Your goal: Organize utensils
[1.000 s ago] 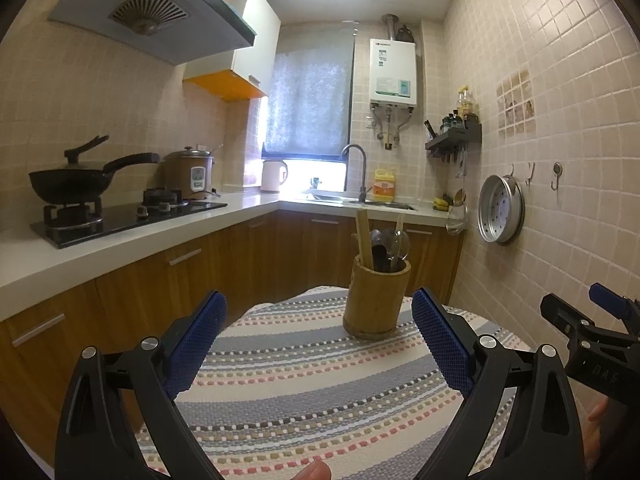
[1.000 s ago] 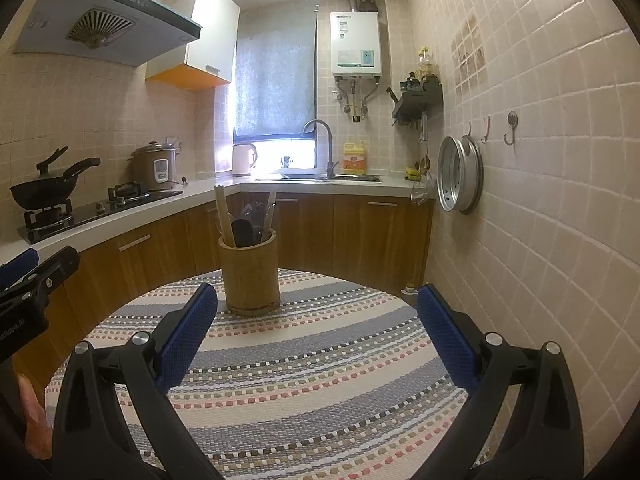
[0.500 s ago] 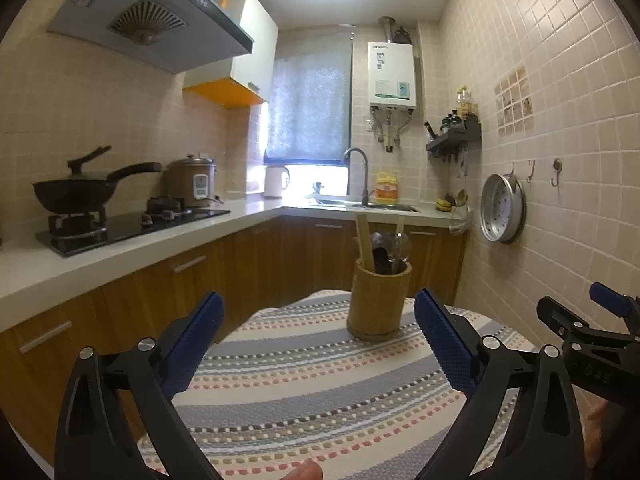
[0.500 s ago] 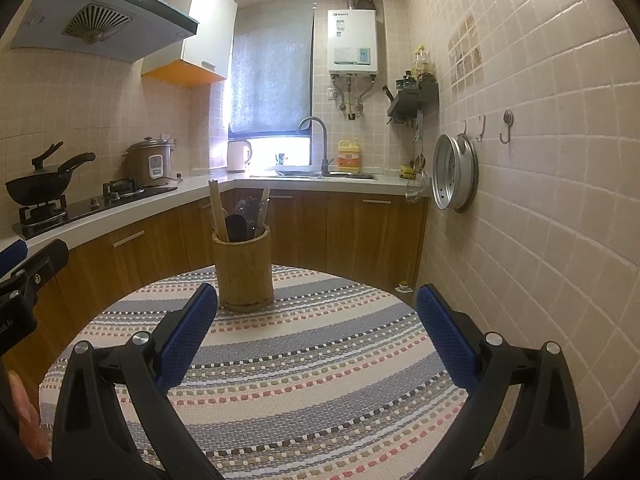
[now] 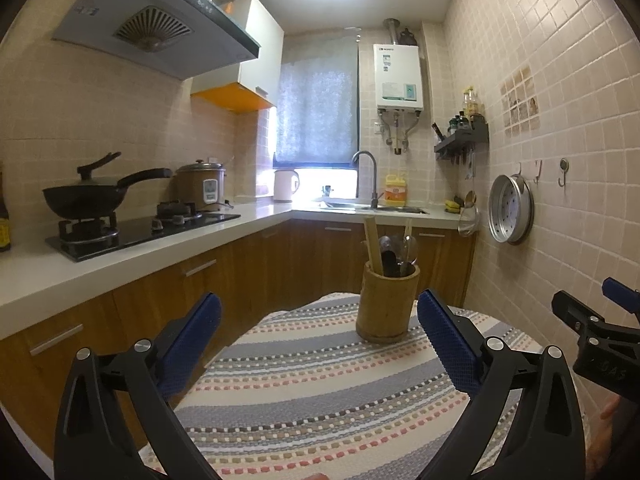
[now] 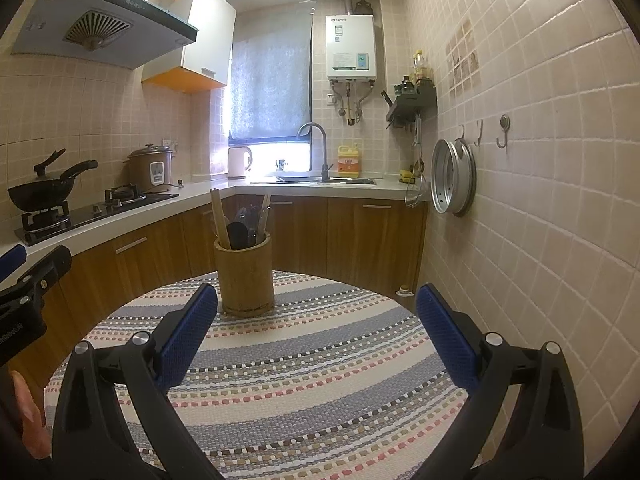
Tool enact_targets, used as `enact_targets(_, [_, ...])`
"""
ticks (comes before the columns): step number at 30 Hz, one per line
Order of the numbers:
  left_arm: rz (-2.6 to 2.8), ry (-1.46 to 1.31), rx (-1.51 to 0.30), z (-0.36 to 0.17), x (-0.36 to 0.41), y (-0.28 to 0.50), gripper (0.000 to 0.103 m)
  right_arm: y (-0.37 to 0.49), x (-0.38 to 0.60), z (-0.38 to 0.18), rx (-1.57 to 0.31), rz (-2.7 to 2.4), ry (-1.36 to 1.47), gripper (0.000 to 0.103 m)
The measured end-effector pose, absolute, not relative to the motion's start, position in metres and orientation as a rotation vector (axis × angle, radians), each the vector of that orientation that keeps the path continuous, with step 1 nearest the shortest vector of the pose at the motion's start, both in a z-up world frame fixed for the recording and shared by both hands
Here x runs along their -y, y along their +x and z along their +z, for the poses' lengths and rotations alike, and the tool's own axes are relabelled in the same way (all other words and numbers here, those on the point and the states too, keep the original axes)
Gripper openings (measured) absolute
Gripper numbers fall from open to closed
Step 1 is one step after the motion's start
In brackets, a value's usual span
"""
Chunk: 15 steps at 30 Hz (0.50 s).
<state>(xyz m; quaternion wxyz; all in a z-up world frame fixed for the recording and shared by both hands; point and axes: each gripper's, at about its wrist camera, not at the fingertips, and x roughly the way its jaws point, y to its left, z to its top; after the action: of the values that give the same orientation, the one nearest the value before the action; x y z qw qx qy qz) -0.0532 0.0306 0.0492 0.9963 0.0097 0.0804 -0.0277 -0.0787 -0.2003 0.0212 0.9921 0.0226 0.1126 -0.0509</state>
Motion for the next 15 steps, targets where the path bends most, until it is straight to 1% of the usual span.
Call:
enact_targets(3, [-0.043, 0.015, -0.148, 0.051, -0.033, -0.056, 0.095, -0.081, 0.2, 0.022, -0.225, -0.099, 0.045, 0.095])
enact_targets(7, [0.013, 0.042, -0.075, 0.057, -0.033, -0.067, 0.095, -0.087, 0.201, 0.027, -0.205, -0.093, 0.062, 0.095])
enact_targets(15, [-0.02, 0.01, -0.099, 0.068, -0.037, -0.071, 0.096, -0.093, 0.197, 0.034, -0.185, -0.096, 0.06, 0.095])
